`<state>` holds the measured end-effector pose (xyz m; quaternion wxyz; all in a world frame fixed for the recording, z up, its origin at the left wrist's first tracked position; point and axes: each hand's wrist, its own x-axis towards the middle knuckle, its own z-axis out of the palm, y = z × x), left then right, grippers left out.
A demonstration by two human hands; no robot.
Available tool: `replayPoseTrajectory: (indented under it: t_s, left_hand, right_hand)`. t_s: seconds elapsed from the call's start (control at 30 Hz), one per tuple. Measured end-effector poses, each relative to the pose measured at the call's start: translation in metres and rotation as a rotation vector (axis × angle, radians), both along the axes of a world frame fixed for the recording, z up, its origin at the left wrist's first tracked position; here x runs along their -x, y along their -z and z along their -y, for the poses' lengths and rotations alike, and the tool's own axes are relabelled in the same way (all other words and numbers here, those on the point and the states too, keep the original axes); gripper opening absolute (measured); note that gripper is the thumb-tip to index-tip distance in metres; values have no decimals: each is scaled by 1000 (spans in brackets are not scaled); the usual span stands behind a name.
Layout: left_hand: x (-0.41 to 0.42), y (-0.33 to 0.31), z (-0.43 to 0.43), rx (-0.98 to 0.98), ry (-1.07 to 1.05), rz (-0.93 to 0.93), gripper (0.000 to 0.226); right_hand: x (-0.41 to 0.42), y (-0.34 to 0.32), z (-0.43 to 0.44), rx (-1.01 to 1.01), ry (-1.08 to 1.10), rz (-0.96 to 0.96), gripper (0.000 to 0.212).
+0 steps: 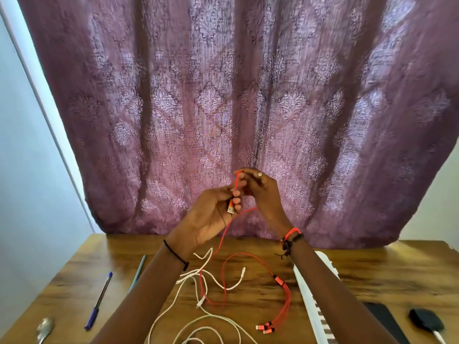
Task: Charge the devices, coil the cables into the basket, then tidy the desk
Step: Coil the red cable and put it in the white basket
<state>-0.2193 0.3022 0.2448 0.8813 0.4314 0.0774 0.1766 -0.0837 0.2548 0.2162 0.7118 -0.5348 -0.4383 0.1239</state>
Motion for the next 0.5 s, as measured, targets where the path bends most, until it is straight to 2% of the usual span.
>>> replayPoseTrajectory:
  t_s: [0.13, 0.23, 0.3, 0.37, 0.5]
  left_hand:
    - [-7, -11, 3, 36, 99, 91, 43]
    - [-16, -17, -5, 2, 71, 92, 50]
    - [-21, -18, -13, -20, 41, 80, 53]
    - [-24, -19, -22, -10, 14, 83, 53]
    - [-27, -26, -38, 55, -60, 135, 42]
  right_hand:
    - [4, -1, 1, -61, 25, -12, 26]
    - [1, 3, -1, -53, 90, -46, 19]
    - [-3, 9, -2, -29, 102, -22, 29]
    - [-4, 15, 1, -13, 90, -12, 33]
    - [-7, 36, 7, 29, 149, -13, 28]
